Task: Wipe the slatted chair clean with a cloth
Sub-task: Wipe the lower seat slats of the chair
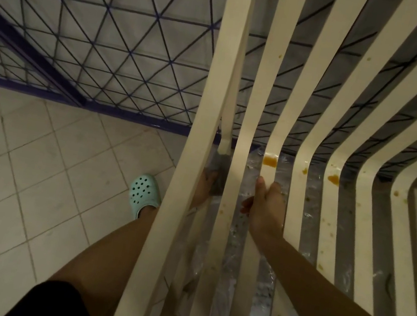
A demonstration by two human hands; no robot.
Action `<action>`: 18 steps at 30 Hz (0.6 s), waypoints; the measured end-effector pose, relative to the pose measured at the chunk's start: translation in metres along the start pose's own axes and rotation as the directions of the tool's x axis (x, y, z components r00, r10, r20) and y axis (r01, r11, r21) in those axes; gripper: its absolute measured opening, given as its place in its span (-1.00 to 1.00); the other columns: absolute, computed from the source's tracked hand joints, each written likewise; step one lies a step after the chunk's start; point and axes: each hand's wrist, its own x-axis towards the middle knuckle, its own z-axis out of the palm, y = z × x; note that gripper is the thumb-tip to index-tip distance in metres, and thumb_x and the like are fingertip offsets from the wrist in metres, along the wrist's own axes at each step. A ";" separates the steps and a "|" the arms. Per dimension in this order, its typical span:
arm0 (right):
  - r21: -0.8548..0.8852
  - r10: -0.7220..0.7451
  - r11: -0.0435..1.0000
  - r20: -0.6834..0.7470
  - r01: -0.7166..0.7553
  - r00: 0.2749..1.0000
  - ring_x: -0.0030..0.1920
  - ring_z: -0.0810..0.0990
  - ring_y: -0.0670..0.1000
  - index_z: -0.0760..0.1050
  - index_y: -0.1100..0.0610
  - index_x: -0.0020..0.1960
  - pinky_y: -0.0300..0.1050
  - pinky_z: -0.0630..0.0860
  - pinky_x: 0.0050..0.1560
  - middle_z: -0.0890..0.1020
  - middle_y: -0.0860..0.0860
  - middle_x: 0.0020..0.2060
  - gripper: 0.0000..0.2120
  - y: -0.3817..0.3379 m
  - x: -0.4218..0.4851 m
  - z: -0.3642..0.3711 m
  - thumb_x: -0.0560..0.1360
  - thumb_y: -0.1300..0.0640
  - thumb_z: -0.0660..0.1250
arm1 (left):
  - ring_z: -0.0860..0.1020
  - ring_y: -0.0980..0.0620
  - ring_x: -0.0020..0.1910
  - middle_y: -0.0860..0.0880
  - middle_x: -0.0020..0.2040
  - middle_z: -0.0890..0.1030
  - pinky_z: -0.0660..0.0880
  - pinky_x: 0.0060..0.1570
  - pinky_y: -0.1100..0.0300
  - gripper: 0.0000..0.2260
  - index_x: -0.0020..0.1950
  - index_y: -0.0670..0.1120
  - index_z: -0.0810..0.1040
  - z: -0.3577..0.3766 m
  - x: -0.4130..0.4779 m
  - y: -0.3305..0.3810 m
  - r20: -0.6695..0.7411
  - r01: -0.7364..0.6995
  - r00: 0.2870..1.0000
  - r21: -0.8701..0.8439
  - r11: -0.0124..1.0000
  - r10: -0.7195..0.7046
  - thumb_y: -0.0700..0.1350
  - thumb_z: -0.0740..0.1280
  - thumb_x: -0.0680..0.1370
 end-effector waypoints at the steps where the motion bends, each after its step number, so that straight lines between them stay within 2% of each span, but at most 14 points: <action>1: -0.007 0.007 1.000 -0.004 -0.007 1.000 -0.23 0.65 0.12 0.37 0.14 0.09 0.11 0.64 -0.18 0.62 0.19 -0.19 -0.65 -0.001 0.000 0.000 0.62 -0.14 0.05 | 0.43 -0.19 0.29 0.02 0.06 0.40 0.33 0.34 -0.02 -0.75 0.27 -0.04 0.39 0.001 -0.003 -0.002 0.015 -0.015 1.000 -0.020 1.000 0.015 0.02 0.08 0.66; 2: -0.016 0.011 1.000 -0.009 -0.011 1.000 -0.23 0.65 0.12 0.37 0.14 0.10 0.11 0.64 -0.18 0.62 0.19 -0.19 -0.66 -0.002 0.000 0.000 0.63 -0.13 0.05 | 0.43 -0.17 0.28 0.08 0.00 0.41 0.32 0.34 -0.01 -0.78 0.23 -0.03 0.41 0.002 -0.006 -0.003 0.027 -0.024 0.999 -0.022 0.999 0.025 0.01 0.08 0.66; 3: -0.028 0.012 1.000 -0.014 -0.012 1.000 -0.23 0.65 0.11 0.37 0.14 0.10 0.11 0.64 -0.18 0.62 0.18 -0.19 -0.66 -0.002 0.001 0.000 0.63 -0.13 0.05 | 0.44 -0.12 0.20 0.15 -0.08 0.39 0.32 0.35 0.00 -0.87 0.10 0.06 0.41 0.002 -0.010 -0.007 0.041 -0.010 0.999 -0.027 1.000 0.011 0.00 0.08 0.67; 4: -0.042 0.014 0.999 -0.015 -0.015 1.000 -0.22 0.65 0.10 0.36 0.12 0.10 0.10 0.64 -0.17 0.62 0.17 -0.19 -0.67 -0.003 0.001 0.000 0.63 -0.13 0.05 | 0.41 -0.03 0.13 0.20 -0.14 0.34 0.32 0.35 0.00 -0.88 -0.03 0.16 0.34 0.003 -0.014 -0.010 0.030 0.001 1.000 -0.011 1.000 -0.001 -0.01 0.09 0.67; 6: -0.056 0.025 0.998 -0.002 -0.025 1.000 -0.20 0.65 0.08 0.35 0.09 0.11 0.06 0.64 -0.17 0.61 0.14 -0.16 -0.69 -0.003 0.000 0.000 0.63 -0.14 0.04 | 0.34 0.08 0.08 0.23 -0.16 0.30 0.31 0.31 0.06 -0.79 -0.15 0.20 0.23 0.005 -0.022 -0.017 0.023 -0.007 1.000 -0.001 1.000 0.008 -0.02 0.09 0.67; 8: -0.060 0.030 0.998 0.009 -0.029 1.000 -0.19 0.64 0.06 0.35 0.07 0.11 -0.02 0.63 -0.20 0.59 0.12 -0.16 -0.71 -0.003 -0.001 -0.002 0.63 -0.13 0.04 | 0.40 0.08 0.00 0.17 -0.14 0.38 0.35 0.22 0.10 -0.87 -0.05 0.14 0.36 0.009 -0.028 -0.026 0.005 -0.008 1.000 -0.016 1.000 0.008 -0.06 0.11 0.67; 9: -0.069 0.032 0.997 0.010 -0.031 0.999 -0.19 0.63 0.04 0.35 0.07 0.12 -0.06 0.62 -0.22 0.58 0.10 -0.17 -0.71 -0.004 -0.002 -0.002 0.64 -0.13 0.04 | 0.43 0.07 -0.03 0.08 -0.11 0.46 0.37 0.17 0.13 -0.88 0.05 -0.01 0.45 0.011 -0.032 -0.032 -0.004 -0.018 1.000 -0.024 1.000 0.017 -0.10 0.13 0.66; 10: -0.076 0.034 0.997 0.010 -0.033 0.999 -0.20 0.63 0.03 0.35 0.07 0.12 -0.09 0.60 -0.25 0.57 0.08 -0.19 -0.71 -0.005 -0.002 -0.003 0.64 -0.13 0.03 | 0.45 0.04 -0.02 -0.03 -0.05 0.49 0.37 0.17 0.14 -0.81 0.14 -0.17 0.48 0.013 -0.035 -0.037 -0.020 -0.015 1.000 -0.041 0.999 0.014 -0.13 0.13 0.66; 11: -0.077 0.038 0.996 0.012 -0.037 0.999 -0.22 0.62 0.02 0.34 0.08 0.12 -0.12 0.58 -0.28 0.56 0.07 -0.20 -0.71 -0.006 -0.002 -0.003 0.64 -0.12 0.03 | 0.45 0.01 0.00 -0.10 -0.01 0.49 0.36 0.13 0.18 -0.77 0.18 -0.25 0.46 0.013 -0.040 -0.041 -0.026 -0.017 1.000 -0.035 0.999 0.016 -0.14 0.14 0.66; 13: -0.065 0.046 0.997 0.016 -0.045 0.999 -0.24 0.62 0.00 0.34 0.08 0.12 -0.16 0.53 -0.33 0.56 0.06 -0.21 -0.70 -0.007 -0.003 -0.003 0.64 -0.13 0.03 | 0.46 -0.01 0.02 -0.13 0.02 0.49 0.37 0.11 0.18 -0.78 0.18 -0.23 0.46 0.014 -0.051 -0.045 -0.017 -0.003 1.000 -0.024 1.000 0.003 -0.12 0.16 0.65; 15: -0.067 0.051 0.997 0.013 -0.050 0.999 -0.23 0.63 0.02 0.33 0.07 0.10 -0.16 0.54 -0.34 0.58 0.09 -0.19 -0.71 -0.006 -0.002 -0.003 0.63 -0.14 0.03 | 0.44 0.02 0.02 -0.06 0.05 0.47 0.39 0.21 0.08 -0.75 0.27 -0.18 0.42 0.014 -0.064 -0.046 -0.002 0.061 0.998 -0.051 0.997 -0.061 -0.08 0.16 0.65; 18: -0.052 0.065 0.997 0.019 -0.064 0.998 -0.17 0.65 0.07 0.32 0.02 0.08 -0.09 0.61 -0.26 0.59 0.14 -0.14 -0.75 -0.007 -0.002 -0.003 0.63 -0.14 0.04 | 0.43 0.08 -0.01 0.01 0.04 0.45 0.40 0.19 0.09 -0.73 0.32 -0.14 0.38 0.017 -0.080 -0.051 -0.017 0.096 0.995 -0.054 0.994 -0.097 -0.07 0.16 0.65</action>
